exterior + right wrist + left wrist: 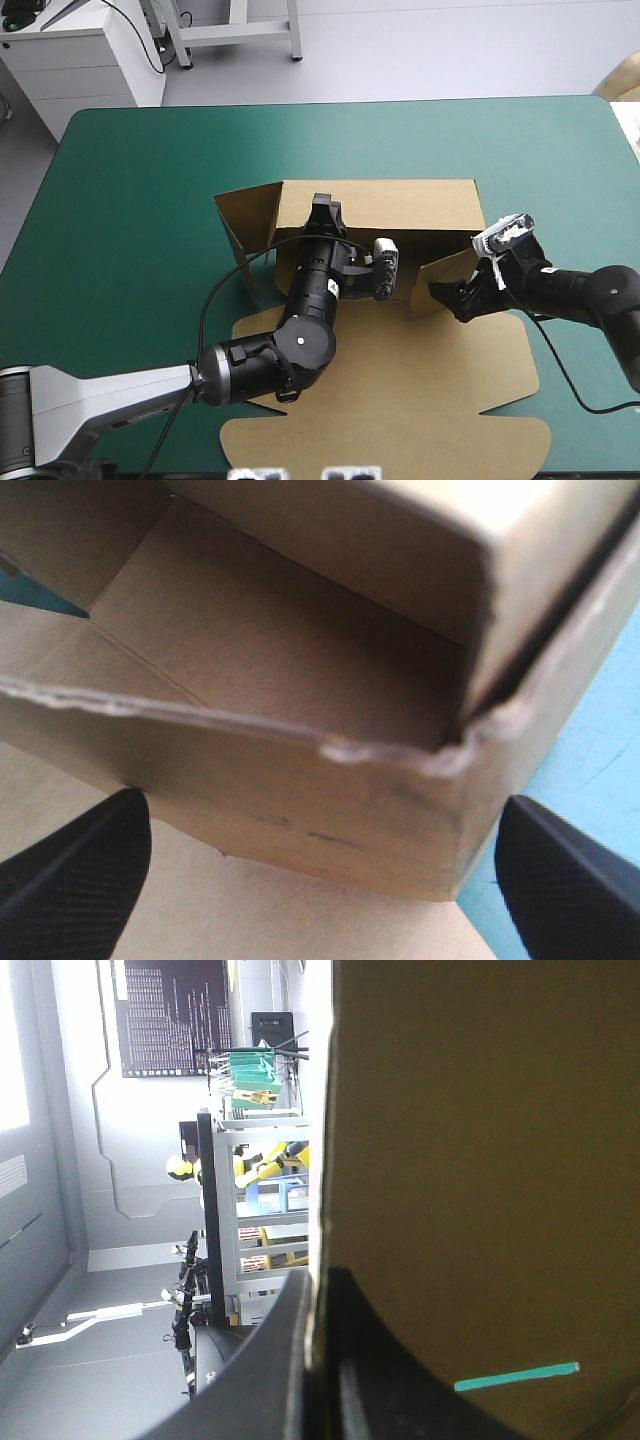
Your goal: Fold the box
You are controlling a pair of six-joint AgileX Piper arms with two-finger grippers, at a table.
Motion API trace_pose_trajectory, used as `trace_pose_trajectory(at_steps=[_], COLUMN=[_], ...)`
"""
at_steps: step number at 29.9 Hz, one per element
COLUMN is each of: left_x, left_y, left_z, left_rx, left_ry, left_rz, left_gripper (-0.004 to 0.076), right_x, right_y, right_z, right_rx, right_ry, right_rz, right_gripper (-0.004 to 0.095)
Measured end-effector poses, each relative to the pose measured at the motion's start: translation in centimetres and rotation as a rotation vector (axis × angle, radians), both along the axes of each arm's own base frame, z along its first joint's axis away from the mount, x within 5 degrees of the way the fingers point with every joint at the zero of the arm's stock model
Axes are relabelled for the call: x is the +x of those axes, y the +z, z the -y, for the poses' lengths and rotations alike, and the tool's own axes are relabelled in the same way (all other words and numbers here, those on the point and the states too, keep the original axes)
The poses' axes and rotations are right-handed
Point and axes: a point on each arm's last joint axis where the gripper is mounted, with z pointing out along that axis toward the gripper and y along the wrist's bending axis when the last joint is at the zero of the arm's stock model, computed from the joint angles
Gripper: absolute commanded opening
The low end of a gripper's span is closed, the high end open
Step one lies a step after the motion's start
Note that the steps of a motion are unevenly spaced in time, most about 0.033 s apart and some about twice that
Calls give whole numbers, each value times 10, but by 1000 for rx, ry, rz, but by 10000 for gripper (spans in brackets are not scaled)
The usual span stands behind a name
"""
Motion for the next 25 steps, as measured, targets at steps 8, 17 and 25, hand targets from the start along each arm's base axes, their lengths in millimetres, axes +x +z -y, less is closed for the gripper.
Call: trace_pose_trajectory(at_steps=[8, 17, 25], left_x=[0, 0, 0], left_y=[0, 0, 0], left_z=[0, 0, 0], left_rx=[0, 0, 0], left_ry=[0, 0, -5], left_rz=[0, 1, 0], left_gripper=[-8, -8, -8], right_x=[7, 10, 14], right_y=[-13, -14, -18], right_z=[-3, 0, -1], right_rx=[-25, 13, -5], right_ry=[-176, -240, -212], right_rz=[68, 110, 124], right_gripper=[860, 674, 276])
